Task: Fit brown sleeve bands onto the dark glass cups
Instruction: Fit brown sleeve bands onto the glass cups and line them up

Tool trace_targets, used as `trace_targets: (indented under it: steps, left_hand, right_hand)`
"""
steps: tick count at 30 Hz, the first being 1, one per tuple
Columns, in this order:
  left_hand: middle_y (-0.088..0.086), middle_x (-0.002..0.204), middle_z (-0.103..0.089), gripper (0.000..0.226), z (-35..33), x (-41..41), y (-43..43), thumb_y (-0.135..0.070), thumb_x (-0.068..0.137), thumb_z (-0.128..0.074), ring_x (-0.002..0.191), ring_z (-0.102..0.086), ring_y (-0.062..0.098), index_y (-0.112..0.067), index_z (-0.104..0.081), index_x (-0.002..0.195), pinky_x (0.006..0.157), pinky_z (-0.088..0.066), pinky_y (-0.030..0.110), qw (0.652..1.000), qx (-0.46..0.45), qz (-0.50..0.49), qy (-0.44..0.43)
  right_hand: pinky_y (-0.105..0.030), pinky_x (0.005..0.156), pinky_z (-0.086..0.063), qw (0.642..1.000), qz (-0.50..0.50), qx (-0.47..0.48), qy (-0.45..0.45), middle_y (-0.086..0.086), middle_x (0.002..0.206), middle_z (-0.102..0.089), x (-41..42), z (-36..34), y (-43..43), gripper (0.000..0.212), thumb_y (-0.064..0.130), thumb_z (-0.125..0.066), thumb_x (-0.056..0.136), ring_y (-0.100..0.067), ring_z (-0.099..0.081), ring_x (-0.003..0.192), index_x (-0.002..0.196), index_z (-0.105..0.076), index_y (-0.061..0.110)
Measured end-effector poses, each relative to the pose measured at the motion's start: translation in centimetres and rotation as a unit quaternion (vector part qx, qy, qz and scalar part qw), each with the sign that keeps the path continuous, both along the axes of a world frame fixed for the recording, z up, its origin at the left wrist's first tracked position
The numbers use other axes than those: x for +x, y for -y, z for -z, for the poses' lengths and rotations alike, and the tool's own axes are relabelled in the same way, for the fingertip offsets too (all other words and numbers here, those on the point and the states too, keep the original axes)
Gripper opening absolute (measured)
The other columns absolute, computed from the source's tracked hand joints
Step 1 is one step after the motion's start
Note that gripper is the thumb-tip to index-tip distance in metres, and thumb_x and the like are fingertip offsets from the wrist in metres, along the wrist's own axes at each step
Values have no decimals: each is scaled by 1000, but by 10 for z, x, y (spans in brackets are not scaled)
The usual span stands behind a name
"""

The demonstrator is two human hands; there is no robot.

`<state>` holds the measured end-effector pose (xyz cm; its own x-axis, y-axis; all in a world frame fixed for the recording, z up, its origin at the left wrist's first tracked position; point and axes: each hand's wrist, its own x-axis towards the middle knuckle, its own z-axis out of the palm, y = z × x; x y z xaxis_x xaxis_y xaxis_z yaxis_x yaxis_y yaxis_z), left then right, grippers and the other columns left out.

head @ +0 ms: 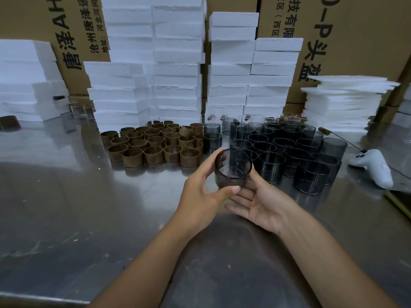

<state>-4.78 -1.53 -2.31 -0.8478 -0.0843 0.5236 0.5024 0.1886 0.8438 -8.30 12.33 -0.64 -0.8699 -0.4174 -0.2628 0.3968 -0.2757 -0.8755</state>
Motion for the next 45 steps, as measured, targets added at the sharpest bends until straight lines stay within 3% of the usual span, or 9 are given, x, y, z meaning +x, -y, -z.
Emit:
trace_targets:
  steps: [9,11,15,19,24,32,36,41,45]
  left_hand:
    - [-25,123,-59,72,-1,1,-1,-4,75,-78,121,-49,-9,-44,-46,125,101,-36,12,999,-29,-16,12]
    - [-23,118,-63,63,-3,2,-1,-10,76,-78,115,-53,-8,-46,-51,119,101,-38,20,999,-34,-24,27]
    - [-14,101,-72,30,-7,3,-1,-24,78,-74,98,-65,0,-32,-64,105,79,-49,12,996,47,3,81]
    - [-6,103,-73,48,-9,6,-3,-44,69,-65,98,-67,6,-20,-67,110,78,-50,16,987,106,40,112]
    - [0,106,-72,63,-8,5,-1,-46,67,-66,104,-65,15,-12,-61,120,88,-49,30,974,166,51,145]
    - [10,109,-71,69,-8,5,-2,-51,61,-72,106,-66,22,-8,-63,114,102,-46,43,971,183,47,146]
    - [17,105,-71,75,-8,2,-2,-50,54,-76,103,-67,29,-2,-63,110,100,-48,46,964,215,25,152]
    - [0,68,-70,64,-6,-1,1,-54,48,-79,85,-71,20,-11,-58,91,84,-55,38,959,233,25,161]
    - [8,85,-73,58,-5,-1,4,-52,54,-82,86,-71,20,-12,-59,89,80,-56,34,955,241,55,166]
  right_hand:
    - [-27,60,-58,997,72,-31,-19,-8,86,-76,1,-3,-2,26,32,-57,93,-14,-73,73,94,-68,9]
    - [-29,70,-55,997,69,-5,-39,-5,88,-76,2,-2,-2,27,35,-55,95,-12,-73,76,95,-69,12]
    - [-33,82,-49,978,92,99,-158,1,99,-75,7,-2,5,44,54,-46,93,-13,-67,85,104,-72,21]
    - [-50,89,-50,945,85,161,-271,-3,98,-74,17,-6,10,48,67,-44,74,-27,-64,98,89,-75,34]
    - [-9,71,-47,935,67,143,-317,19,86,-74,18,-7,11,46,59,-46,76,11,-65,83,94,-71,24]
    - [-4,63,-44,932,55,129,-334,21,84,-73,19,-4,11,44,55,-51,76,12,-64,80,96,-70,21]
    - [-7,65,-46,944,63,116,-302,12,86,-75,17,-4,11,47,55,-57,72,7,-67,80,96,-71,16]
    - [-32,89,-46,956,19,130,-262,12,101,-74,16,-3,10,57,68,-58,64,0,-65,99,101,-72,27]
    - [-33,91,-45,959,8,121,-255,6,103,-74,19,-5,9,62,69,-61,61,-9,-65,106,102,-73,25]
